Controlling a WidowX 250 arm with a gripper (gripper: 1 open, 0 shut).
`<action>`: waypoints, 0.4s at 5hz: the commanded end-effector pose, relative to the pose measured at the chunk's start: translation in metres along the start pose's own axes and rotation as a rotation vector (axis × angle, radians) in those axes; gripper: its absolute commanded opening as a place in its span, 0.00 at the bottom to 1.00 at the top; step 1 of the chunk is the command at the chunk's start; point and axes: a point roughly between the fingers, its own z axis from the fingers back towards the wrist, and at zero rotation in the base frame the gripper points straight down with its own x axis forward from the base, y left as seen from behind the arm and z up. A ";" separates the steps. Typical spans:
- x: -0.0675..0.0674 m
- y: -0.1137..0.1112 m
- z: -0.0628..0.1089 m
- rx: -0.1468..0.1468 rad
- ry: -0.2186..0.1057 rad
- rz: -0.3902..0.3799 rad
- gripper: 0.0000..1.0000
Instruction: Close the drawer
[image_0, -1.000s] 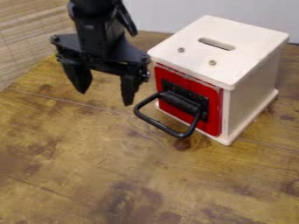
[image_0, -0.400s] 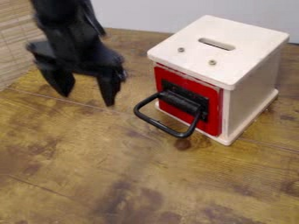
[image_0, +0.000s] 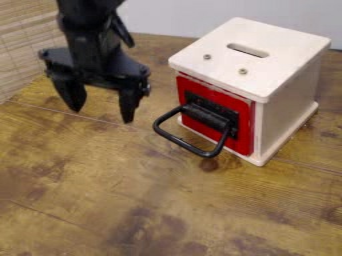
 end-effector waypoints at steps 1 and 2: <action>0.007 -0.007 0.026 -0.041 -0.041 -0.026 1.00; 0.000 -0.008 0.038 -0.085 -0.087 -0.058 1.00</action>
